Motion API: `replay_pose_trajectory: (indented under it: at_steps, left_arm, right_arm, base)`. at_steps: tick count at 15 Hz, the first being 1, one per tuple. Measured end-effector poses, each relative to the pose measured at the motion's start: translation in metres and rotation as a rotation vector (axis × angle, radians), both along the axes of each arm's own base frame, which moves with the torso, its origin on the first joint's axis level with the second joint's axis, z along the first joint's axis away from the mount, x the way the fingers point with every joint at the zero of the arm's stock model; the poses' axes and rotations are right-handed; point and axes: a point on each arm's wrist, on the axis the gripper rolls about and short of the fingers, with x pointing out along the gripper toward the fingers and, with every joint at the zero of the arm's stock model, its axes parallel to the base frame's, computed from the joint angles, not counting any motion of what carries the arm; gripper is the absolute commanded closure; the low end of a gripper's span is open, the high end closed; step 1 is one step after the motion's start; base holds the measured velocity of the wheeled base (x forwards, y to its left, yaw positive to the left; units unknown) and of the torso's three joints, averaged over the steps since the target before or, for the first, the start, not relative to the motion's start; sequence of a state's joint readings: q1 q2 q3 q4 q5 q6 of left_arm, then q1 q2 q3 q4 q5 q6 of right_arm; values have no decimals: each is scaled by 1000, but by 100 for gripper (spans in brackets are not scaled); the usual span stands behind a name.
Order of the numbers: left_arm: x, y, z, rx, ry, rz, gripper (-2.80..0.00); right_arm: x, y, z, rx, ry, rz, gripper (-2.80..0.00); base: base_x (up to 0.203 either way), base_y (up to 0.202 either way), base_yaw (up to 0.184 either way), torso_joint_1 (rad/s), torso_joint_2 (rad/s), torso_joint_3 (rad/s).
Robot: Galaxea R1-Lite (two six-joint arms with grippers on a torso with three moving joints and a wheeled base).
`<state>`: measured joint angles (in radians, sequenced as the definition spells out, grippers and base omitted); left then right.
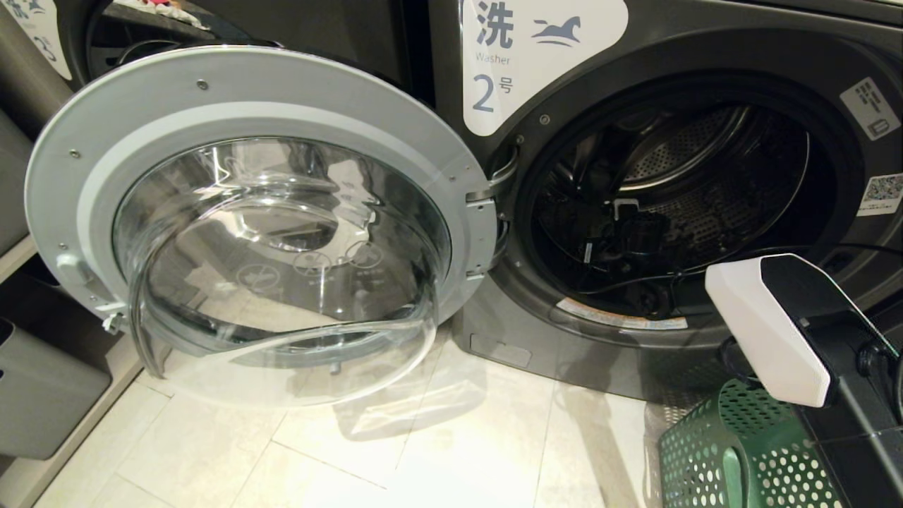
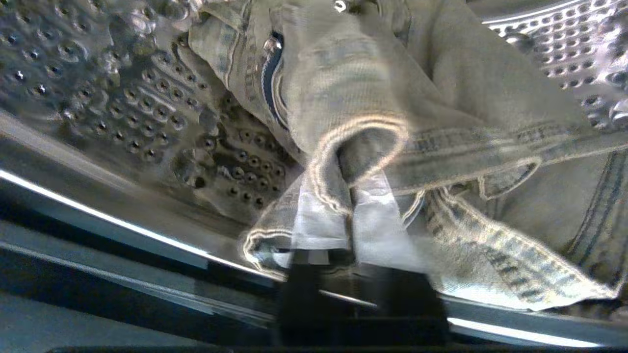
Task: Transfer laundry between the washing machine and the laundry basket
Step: Pick a cloth and place it into the basket
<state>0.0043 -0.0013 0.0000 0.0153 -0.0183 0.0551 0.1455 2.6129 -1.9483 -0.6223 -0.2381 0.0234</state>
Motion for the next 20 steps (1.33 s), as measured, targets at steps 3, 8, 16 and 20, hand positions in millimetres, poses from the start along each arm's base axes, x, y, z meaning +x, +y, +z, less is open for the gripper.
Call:
replay_pose_trajectory:
  at_steps: [3,8,16,20]
  left_arm:
    - [0,0,0,0,0,0,0]
    - [0,0,0,0,0,0,0]
    - [0,0,0,0,0,0,0]
    - [0,0,0,0,0,0,0]
  right_arm:
    - [0,0,-2,-1,4,1,0]
    - [0,-1,0,-1,3,0,0]
    - [-1,-2,4,0,-5,-1,0]
    - [-9,-2,22,-1,13,-5,0]
  base:
    - [0,0,0,0,0,0]
    - [0,0,0,0,0,0]
    - [0,0,0,0,0,0]
    - [0,0,0,0,0,0]
